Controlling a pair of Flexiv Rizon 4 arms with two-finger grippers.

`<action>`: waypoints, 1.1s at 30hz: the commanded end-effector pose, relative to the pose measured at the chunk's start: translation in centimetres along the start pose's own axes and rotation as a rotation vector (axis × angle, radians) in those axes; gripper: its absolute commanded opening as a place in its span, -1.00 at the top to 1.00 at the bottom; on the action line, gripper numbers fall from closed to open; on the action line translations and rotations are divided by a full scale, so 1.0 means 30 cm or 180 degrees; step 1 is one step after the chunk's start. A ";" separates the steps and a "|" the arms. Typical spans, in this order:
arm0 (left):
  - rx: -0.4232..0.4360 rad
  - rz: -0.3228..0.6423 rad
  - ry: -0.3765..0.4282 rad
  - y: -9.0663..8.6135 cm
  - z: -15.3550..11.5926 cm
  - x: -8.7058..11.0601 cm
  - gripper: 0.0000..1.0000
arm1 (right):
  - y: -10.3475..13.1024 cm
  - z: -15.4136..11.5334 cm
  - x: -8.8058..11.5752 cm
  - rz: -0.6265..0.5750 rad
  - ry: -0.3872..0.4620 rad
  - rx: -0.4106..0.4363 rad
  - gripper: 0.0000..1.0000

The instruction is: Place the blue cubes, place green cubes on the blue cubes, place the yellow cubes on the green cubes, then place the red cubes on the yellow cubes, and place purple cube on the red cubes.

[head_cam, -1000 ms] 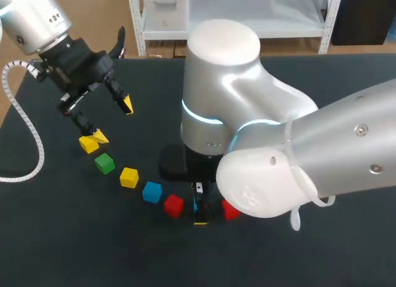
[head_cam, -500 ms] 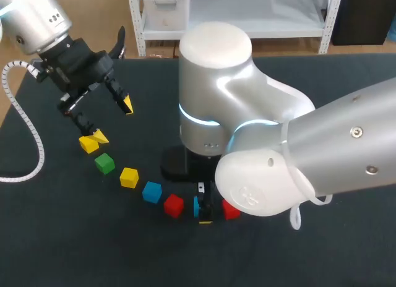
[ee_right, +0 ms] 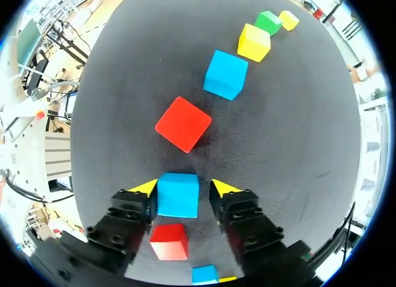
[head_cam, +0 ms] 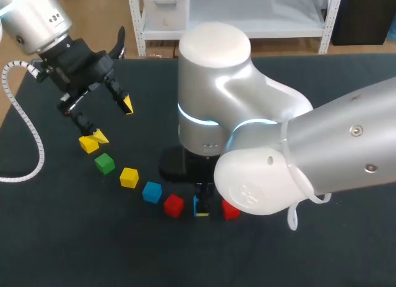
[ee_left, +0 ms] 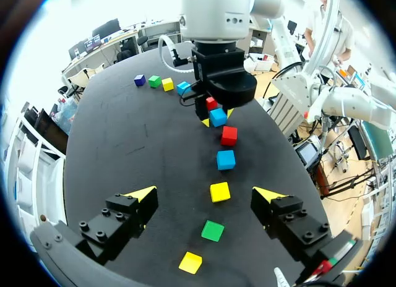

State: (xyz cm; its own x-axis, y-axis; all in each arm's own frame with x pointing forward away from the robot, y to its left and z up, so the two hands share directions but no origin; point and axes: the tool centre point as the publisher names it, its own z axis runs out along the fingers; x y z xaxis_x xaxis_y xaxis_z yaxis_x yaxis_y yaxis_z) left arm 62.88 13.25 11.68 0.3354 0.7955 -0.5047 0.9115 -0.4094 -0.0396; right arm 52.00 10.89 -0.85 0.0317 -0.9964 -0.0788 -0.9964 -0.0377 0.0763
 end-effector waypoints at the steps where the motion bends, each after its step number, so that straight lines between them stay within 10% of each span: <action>1: -0.0003 0.0005 0.0002 -0.001 -0.001 0.001 -1.00 | -0.006 0.001 -0.002 0.0007 -0.0004 -0.0010 0.56; 3: -0.0003 0.0005 0.0002 -0.001 -0.001 0.001 -1.00 | -0.008 0.000 0.001 0.0012 -0.0009 -0.0007 1.00; 33: -0.0003 0.0005 0.0002 -0.001 -0.001 0.001 -1.00 | -0.324 -0.202 0.146 0.0004 -0.0018 0.0164 1.00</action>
State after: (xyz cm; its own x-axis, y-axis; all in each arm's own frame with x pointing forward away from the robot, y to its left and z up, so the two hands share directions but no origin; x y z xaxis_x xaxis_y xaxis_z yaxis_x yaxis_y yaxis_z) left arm 62.88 13.25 11.68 0.3353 0.7955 -0.5047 0.9115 -0.4094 -0.0396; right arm 61.16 6.30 4.21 0.0247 -0.9959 -0.0874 -0.9997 -0.0251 0.0039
